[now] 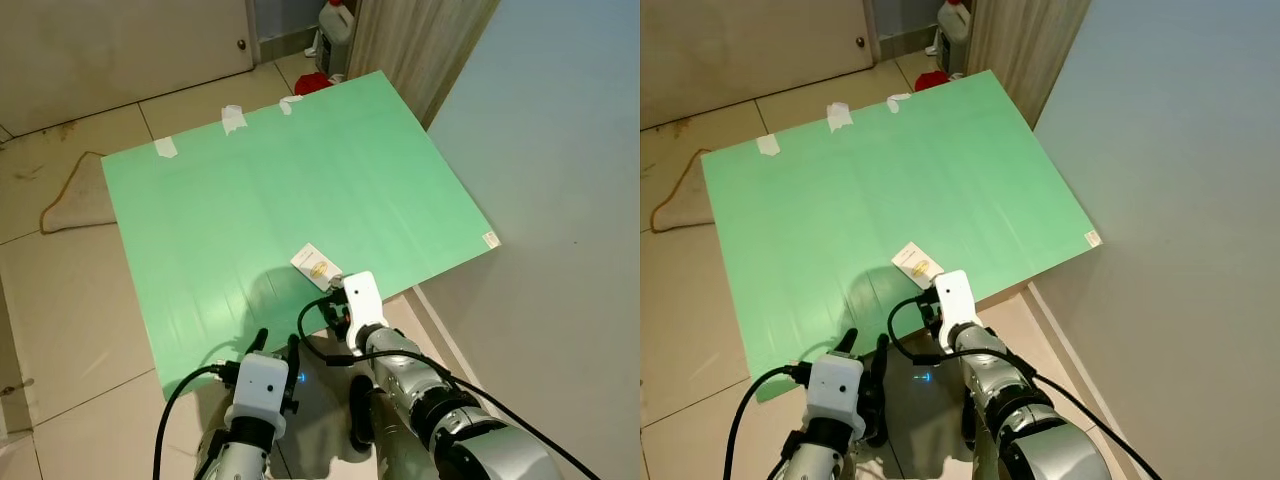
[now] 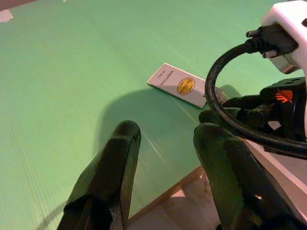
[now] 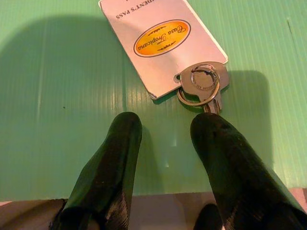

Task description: Hang keys on a hook

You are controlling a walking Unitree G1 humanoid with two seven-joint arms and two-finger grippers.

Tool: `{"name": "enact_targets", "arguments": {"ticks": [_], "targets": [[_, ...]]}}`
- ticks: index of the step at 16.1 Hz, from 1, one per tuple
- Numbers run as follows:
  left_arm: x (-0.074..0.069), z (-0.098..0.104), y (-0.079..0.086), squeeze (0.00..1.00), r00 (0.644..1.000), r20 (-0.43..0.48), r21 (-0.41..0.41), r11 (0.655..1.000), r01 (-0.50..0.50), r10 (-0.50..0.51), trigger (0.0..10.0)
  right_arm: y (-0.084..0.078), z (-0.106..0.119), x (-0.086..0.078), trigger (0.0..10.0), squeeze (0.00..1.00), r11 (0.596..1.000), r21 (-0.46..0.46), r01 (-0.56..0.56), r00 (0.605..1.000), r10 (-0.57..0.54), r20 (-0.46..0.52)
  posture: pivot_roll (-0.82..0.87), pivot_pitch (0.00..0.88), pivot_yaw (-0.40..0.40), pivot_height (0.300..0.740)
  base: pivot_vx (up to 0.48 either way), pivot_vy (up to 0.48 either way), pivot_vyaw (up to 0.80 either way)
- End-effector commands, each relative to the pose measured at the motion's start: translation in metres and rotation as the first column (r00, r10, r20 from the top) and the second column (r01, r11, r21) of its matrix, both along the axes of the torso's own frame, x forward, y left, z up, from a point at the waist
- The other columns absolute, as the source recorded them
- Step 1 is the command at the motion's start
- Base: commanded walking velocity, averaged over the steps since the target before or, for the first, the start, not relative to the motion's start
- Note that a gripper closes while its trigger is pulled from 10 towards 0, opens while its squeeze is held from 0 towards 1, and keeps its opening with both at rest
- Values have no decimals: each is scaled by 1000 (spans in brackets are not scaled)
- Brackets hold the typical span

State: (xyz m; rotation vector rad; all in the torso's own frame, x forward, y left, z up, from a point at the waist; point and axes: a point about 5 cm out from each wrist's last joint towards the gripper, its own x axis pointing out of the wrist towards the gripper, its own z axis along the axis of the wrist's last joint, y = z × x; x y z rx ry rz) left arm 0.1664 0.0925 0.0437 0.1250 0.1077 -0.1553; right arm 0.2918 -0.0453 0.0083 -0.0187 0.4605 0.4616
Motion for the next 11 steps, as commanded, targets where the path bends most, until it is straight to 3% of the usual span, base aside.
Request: {"name": "enact_targets", "arguments": {"ticks": [1, 6, 10, 11], "targets": [[-7, -7, 0, 0, 999, -42, -3, 1000, -18, 18, 10000, 17, -16, -22, 9961, 0, 999, 28, -40, 994, 43, -98, 77, 394, -68, 740, 0, 0, 0], [-4, -8, 0, 0, 999, -42, -5, 1000, -26, 25, 10000, 12, -14, -21, 10000, 0, 996, 42, -75, 996, 77, -53, 61, 383, -67, 740, 0, 0, 0], [-2, -8, 2, 0, 999, -37, -2, 999, -33, 33, 10000, 28, 12, -4, 10000, 0, 991, 84, -107, 992, 101, 69, 59, 370, -67, 740, 0, 0, 0], [-2, -8, 2, 0, 999, -34, -2, 999, -35, 35, 10000, 33, 22, 1, 10000, 1000, 989, 96, -117, 988, 106, 114, 62, 364, -67, 740, 0, 0, 0]]}}
